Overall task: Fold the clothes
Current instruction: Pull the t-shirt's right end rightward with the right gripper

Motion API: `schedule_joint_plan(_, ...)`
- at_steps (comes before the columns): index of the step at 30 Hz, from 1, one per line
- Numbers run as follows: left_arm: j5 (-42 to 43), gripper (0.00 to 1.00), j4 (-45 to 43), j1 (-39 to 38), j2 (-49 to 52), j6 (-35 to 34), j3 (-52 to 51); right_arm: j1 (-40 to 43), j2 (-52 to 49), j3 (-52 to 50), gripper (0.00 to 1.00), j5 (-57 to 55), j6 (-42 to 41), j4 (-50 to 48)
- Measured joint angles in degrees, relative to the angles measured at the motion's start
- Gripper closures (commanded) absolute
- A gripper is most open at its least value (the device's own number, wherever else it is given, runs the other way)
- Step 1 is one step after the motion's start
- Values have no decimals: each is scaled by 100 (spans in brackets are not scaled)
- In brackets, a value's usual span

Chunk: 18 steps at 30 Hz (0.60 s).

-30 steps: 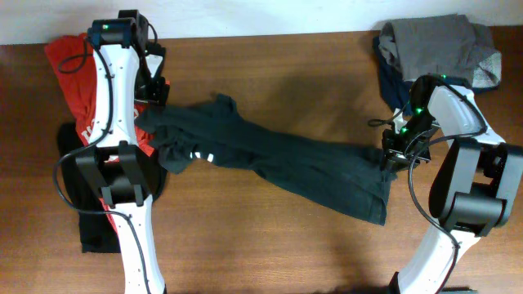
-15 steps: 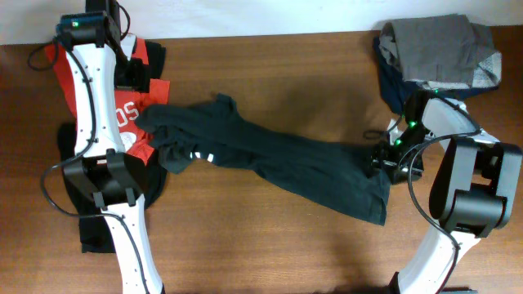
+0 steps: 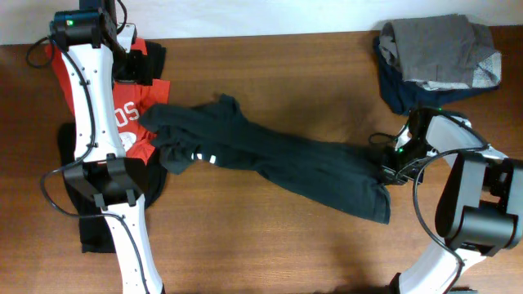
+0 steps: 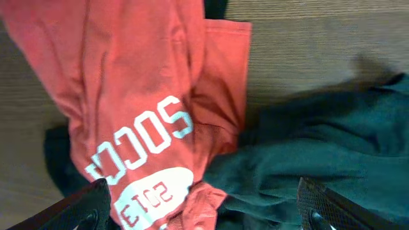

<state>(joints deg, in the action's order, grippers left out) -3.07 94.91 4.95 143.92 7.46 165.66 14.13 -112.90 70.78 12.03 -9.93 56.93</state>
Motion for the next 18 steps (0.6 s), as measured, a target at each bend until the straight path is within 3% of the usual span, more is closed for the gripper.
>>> schedule_joint_plan(4,227,7,-2,0,0,0,0,306,-315,605,96,111,417,-177)
schedule_joint_plan(11,291,8,-7,0,0,0,0,826,-472,1963,96,-13,1434,415)
schedule_joint_plan(12,295,7,-9,0,0,0,0,848,-472,2114,87,-24,1547,542)
schedule_joint_plan(14,415,8,-20,0,0,24,0,857,-472,2332,50,-33,1685,737)
schedule_joint_plan(15,507,8,-37,0,0,50,0,855,-472,2385,40,-37,1700,813)
schedule_joint_plan(18,785,8,-214,-9,0,133,0,855,-472,2671,32,-55,1840,1222)
